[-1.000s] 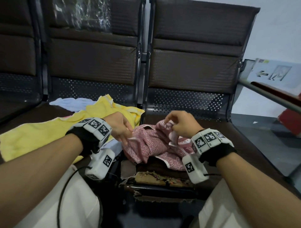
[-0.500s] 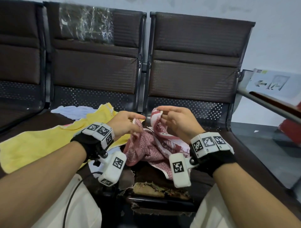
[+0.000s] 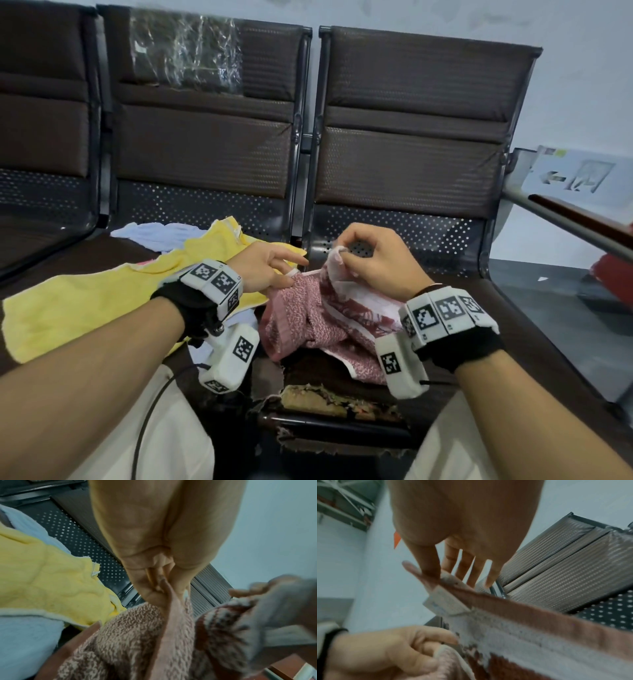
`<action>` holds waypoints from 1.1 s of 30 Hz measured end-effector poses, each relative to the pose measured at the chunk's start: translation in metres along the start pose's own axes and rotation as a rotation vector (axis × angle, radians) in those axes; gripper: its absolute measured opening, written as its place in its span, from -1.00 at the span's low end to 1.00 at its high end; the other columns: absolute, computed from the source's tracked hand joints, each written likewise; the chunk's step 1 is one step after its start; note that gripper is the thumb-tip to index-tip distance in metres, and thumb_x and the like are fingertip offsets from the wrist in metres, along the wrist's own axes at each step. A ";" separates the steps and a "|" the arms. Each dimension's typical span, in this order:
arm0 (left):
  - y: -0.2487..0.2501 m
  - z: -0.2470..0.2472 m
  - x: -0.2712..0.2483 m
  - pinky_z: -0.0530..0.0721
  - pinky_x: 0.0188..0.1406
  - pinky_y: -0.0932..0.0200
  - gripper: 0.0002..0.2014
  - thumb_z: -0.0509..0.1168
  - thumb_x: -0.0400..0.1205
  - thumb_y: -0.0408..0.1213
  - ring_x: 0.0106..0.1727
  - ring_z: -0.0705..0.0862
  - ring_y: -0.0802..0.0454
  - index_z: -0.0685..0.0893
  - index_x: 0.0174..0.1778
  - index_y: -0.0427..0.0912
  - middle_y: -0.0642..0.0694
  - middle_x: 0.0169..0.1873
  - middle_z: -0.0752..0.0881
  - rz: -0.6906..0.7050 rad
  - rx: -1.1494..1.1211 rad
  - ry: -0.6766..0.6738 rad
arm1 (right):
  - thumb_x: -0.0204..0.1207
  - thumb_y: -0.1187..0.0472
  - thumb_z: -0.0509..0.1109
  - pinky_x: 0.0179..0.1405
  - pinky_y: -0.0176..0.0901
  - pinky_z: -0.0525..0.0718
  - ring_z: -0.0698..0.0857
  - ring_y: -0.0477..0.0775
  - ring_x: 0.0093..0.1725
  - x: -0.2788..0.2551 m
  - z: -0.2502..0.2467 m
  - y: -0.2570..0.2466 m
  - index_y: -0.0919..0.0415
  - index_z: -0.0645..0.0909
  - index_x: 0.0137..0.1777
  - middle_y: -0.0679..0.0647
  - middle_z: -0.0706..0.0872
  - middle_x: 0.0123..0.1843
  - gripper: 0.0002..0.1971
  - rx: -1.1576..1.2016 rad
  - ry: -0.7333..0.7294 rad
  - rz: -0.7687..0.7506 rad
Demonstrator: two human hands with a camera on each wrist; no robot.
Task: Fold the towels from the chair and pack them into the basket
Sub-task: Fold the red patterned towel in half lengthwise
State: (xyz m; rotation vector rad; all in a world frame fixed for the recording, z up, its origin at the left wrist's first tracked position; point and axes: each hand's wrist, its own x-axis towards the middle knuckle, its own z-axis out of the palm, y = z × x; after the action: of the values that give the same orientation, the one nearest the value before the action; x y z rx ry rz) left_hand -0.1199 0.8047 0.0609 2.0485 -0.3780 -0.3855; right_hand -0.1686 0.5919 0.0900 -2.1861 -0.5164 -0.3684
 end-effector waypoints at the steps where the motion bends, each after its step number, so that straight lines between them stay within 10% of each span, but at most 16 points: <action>1: 0.001 0.001 0.000 0.69 -0.42 0.19 -0.61 0.38 0.54 -0.53 -0.32 0.65 -0.06 0.71 0.21 -0.04 -0.02 -0.25 0.74 -0.001 -0.014 0.029 | 0.52 0.29 0.43 -0.11 -0.13 0.61 0.67 -0.06 -0.19 -0.001 0.001 -0.004 0.17 0.64 -0.22 0.06 0.73 -0.20 -0.90 0.100 -0.030 -0.010; 10: 0.018 0.004 -0.010 0.68 0.12 0.01 -0.52 0.24 0.60 -0.60 -0.04 0.67 -0.18 0.48 0.44 -0.21 -0.62 0.16 0.60 0.060 -0.410 -0.029 | 0.49 0.06 0.48 -0.23 -0.25 0.45 0.63 -0.08 -0.16 0.005 0.036 0.014 0.16 0.67 -0.14 -0.04 0.72 -0.19 -0.83 -0.164 -0.084 0.248; 24: 0.010 -0.002 -0.010 0.74 0.06 0.23 -0.63 0.42 0.50 -0.47 0.11 0.77 -0.07 0.65 0.24 -0.37 -0.26 0.04 0.79 0.021 -0.581 0.112 | 0.41 0.07 0.55 -0.33 -0.17 0.58 0.62 -0.11 -0.39 0.014 0.052 0.021 0.05 0.52 -0.42 -0.09 0.65 -0.44 -0.71 0.147 0.204 0.327; 33: 0.016 0.003 -0.011 0.80 -0.18 0.17 -0.85 0.34 0.60 -0.41 -0.45 0.74 0.14 0.72 0.03 -0.36 -0.02 -0.55 0.73 0.032 -0.500 0.130 | 0.40 0.03 0.55 -0.36 -0.56 0.48 0.62 -0.30 -0.33 0.007 0.048 0.007 0.05 0.66 -0.36 -0.10 0.71 -0.39 -0.80 0.036 0.252 0.164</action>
State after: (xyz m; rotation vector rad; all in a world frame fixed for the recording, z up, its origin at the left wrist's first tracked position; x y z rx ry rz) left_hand -0.1328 0.7994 0.0750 1.5670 -0.2073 -0.2897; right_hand -0.1550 0.6279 0.0593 -2.0917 -0.2015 -0.5318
